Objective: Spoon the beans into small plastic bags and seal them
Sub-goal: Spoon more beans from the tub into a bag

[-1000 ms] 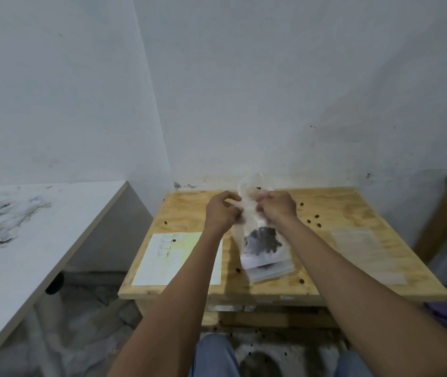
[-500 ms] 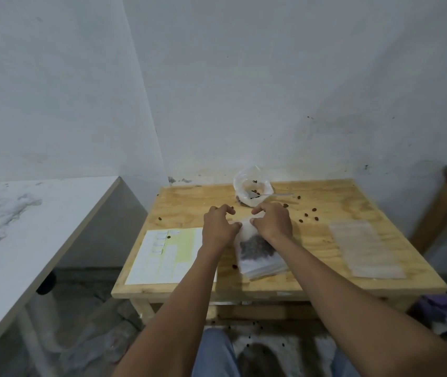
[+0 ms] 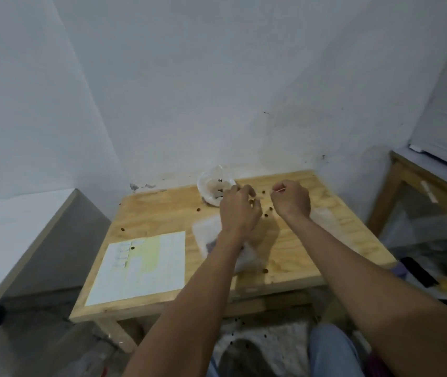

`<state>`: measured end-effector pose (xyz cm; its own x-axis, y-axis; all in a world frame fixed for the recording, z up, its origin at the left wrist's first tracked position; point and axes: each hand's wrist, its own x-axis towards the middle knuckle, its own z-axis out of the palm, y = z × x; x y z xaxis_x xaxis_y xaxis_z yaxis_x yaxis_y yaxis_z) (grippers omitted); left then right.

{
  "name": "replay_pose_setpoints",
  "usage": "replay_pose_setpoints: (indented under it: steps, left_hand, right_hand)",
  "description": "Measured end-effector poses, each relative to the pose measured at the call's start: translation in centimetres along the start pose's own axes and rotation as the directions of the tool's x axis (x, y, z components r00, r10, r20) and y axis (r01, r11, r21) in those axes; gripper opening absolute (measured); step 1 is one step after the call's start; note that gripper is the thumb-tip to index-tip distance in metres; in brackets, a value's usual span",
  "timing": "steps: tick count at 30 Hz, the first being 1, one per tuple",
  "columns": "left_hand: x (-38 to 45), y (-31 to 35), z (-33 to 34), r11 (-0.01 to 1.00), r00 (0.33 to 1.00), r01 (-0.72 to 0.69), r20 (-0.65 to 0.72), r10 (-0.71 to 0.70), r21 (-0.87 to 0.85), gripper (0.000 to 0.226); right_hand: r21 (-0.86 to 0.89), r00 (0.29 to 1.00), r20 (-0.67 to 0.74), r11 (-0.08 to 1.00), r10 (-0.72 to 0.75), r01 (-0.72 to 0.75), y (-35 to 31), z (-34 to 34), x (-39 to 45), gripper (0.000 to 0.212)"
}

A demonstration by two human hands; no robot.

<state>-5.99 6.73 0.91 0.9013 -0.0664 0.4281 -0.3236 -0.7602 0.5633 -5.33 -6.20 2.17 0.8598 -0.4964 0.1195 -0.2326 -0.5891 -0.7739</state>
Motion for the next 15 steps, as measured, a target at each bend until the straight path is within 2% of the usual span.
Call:
replay_pose_setpoints:
  steps: [3,5,7,11,15]
  left_hand:
    - [0.2,3.3,3.3,0.998,0.980,0.061,0.190,-0.061,0.004,0.024]
    - [0.0,4.8,5.4,0.992,0.933,0.124,0.335,-0.130,0.038,0.030]
    - [-0.2,5.9,7.0,0.986,0.890,0.153,0.425,-0.167,0.066,0.034]
    - [0.0,7.7,8.7,0.969,0.845,0.238,0.479,-0.238,0.062,0.042]
    - [0.7,8.8,9.7,0.883,0.794,0.464,0.477,-0.378,-0.073,0.027]
  right_hand:
    - [-0.087,0.994,-0.046,0.991,0.099,-0.102,3.1,-2.8,1.4,0.016]
    - [-0.144,0.985,-0.078,0.976,0.154,-0.164,5.3,-4.3,2.0,0.020]
    - [-0.227,0.974,-0.065,0.947,0.216,-0.225,7.2,-5.4,2.5,0.022]
    - [-0.285,0.943,-0.005,0.904,0.332,-0.320,9.4,-6.0,2.7,0.025]
    - [-0.203,0.947,0.022,0.929,0.320,-0.309,9.7,-6.0,3.0,0.021]
